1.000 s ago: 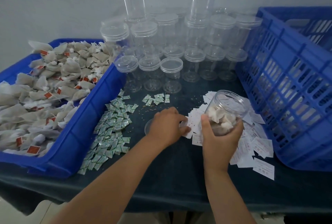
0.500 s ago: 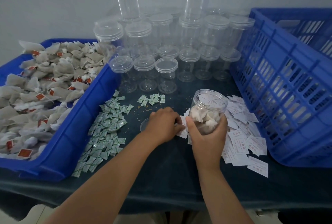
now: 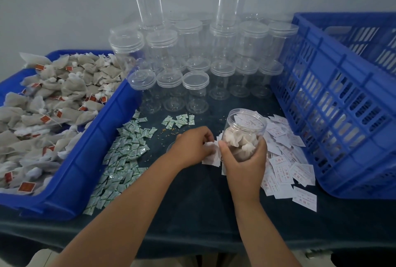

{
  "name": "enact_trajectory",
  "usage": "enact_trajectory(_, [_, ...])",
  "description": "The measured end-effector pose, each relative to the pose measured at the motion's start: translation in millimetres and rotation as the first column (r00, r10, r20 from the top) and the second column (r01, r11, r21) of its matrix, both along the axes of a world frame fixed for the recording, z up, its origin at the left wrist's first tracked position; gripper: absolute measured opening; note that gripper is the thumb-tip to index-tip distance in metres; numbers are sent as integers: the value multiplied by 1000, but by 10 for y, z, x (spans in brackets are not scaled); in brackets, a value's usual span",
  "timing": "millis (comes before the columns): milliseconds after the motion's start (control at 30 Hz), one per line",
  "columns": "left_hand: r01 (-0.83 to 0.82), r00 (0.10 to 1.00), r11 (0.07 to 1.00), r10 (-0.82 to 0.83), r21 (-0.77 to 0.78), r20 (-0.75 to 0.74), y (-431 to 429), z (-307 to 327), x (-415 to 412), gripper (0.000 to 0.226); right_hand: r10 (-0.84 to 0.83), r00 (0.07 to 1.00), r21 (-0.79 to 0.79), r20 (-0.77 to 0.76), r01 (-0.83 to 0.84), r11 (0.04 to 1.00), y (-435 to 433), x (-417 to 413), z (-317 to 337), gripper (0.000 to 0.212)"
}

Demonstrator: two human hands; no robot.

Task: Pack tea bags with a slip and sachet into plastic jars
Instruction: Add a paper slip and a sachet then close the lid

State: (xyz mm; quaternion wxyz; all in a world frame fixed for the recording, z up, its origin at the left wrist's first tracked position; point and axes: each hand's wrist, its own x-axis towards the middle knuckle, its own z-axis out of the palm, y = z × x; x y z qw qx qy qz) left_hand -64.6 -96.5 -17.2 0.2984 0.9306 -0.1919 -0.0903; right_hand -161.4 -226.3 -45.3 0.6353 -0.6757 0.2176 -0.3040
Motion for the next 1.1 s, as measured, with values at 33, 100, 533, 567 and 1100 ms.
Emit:
enact_trajectory(33, [-29,1000,997,29,-66,-7,22,8,1,14,7,1000,4,-4,-7,1000,0,0,-2,88])
enact_trajectory(100, [-81,997,987,81,-138,-8,66,47,14,11,19,1000,13,-10,-19,1000,0,-3,-8,91])
enact_trajectory(533, [-279,958,796,272,-538,-94,211,593,-71,11,101,995,-32,-4,-101,994,21,-28,22,91])
enact_trajectory(567, [-265,962,749,251,-607,-111,218,714,-90,14,122,992,-36,13,-121,992,33,-33,29,88])
enact_trajectory(1100, [-245,969,818,211,-521,-125,210,829,-171,22,300,946,-139,125,-283,949,151,-70,-17,97])
